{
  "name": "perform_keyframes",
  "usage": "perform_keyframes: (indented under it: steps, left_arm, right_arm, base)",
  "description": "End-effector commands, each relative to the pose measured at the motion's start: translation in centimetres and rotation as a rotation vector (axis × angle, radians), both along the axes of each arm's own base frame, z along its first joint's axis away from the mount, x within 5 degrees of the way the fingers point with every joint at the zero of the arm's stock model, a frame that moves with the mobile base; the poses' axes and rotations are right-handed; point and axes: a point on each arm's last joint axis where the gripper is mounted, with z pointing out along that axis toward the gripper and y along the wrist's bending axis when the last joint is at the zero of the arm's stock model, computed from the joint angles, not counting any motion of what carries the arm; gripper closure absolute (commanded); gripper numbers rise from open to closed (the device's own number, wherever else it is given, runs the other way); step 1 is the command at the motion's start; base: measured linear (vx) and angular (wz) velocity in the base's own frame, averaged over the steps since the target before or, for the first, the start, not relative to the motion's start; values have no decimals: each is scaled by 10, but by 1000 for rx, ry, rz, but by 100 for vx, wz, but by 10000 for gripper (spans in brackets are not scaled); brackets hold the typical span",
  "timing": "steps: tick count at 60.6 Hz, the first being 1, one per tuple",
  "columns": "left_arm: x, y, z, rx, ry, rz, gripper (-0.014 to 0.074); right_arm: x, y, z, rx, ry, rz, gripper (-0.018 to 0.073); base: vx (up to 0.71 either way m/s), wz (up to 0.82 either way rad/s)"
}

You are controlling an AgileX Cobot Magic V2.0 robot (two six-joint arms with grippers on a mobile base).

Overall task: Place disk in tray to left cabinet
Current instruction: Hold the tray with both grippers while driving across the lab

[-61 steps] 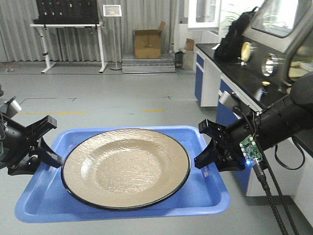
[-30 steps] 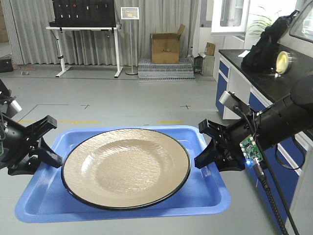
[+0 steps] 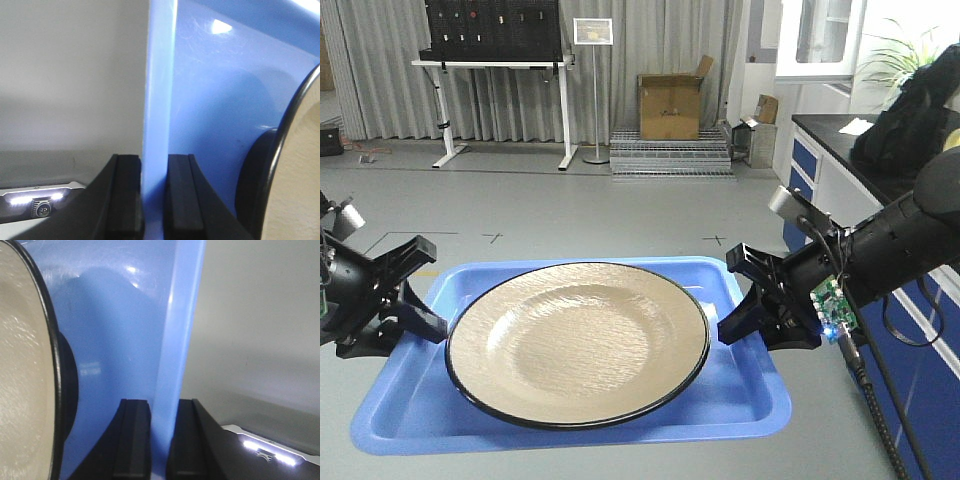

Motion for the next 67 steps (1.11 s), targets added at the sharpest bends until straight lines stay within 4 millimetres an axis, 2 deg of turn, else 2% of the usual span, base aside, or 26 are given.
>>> perform_keyframes:
  steps: [1,67]
  left_arm:
    - [-15,-17,36,-161,-64,-30,597]
    - [-15,-17,36,-161,-64,-30,597]
  right_arm:
    - [-15,13,43,176,-97,21,564]
    - [-16,13,43,175,-91,27,564]
  base:
    - [54,2]
    - [61,2]
